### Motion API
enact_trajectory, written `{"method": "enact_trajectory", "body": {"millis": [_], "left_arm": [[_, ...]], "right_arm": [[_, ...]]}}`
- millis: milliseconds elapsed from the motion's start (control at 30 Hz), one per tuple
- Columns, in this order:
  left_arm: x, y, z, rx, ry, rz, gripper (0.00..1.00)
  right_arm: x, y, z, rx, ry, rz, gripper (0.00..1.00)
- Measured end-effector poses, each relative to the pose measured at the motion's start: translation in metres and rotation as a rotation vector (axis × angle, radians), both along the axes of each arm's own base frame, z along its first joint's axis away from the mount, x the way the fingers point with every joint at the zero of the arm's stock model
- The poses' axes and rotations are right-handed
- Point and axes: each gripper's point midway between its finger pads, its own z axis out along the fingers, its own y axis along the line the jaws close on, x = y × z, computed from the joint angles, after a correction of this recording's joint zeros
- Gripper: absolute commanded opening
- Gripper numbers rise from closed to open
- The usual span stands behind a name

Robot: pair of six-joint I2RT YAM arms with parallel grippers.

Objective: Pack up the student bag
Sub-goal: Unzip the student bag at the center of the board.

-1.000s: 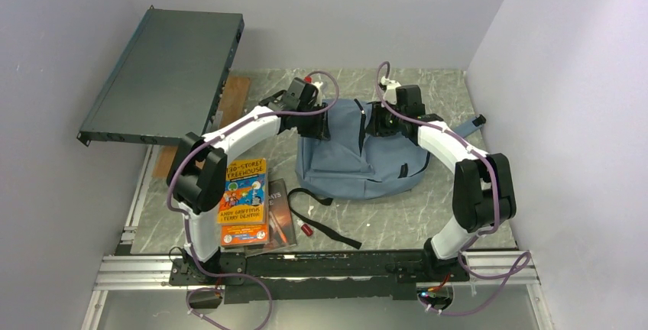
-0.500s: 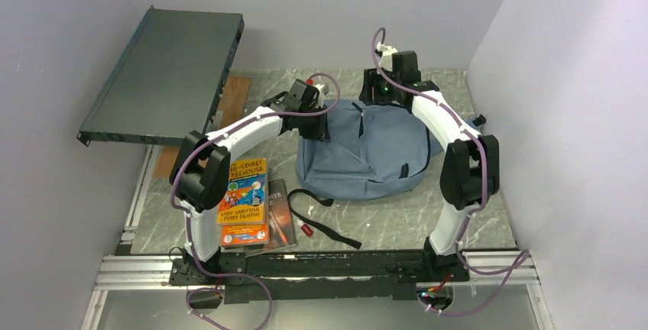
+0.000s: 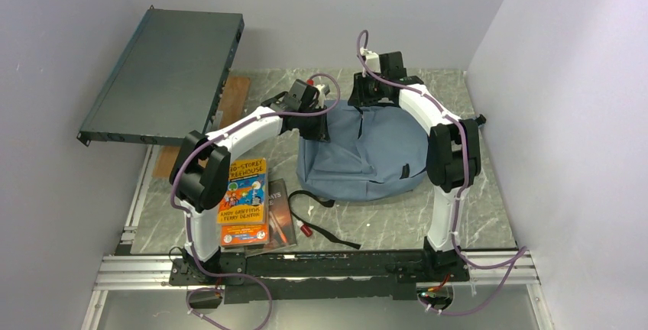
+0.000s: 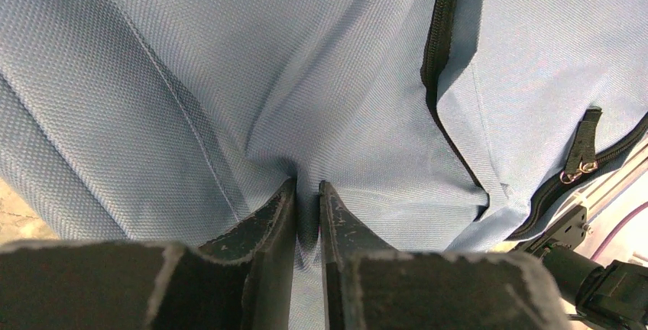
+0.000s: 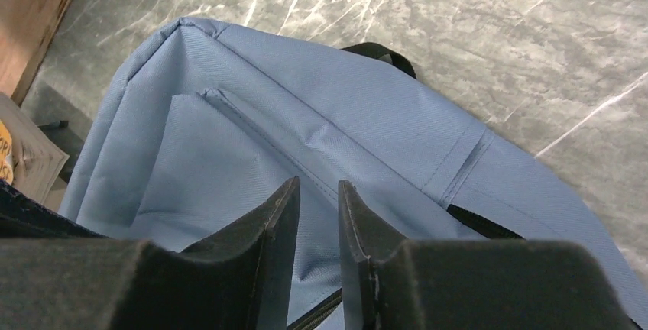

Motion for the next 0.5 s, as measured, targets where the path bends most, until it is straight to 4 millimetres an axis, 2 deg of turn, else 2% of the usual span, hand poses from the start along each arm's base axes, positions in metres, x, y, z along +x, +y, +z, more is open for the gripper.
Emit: {"method": "enact_trajectory", "body": {"millis": [133, 500], "left_arm": [[-0.0004, -0.0002, 0.0, -0.001, 0.002, -0.002, 0.19], [-0.001, -0.0001, -0.0003, 0.001, 0.003, -0.002, 0.17]], "right_arm": [[-0.0026, 0.0021, -0.0011, 0.009, 0.01, 0.013, 0.37], [-0.0005, -0.0041, -0.0059, -0.039, -0.01, 0.019, 0.41]]}}
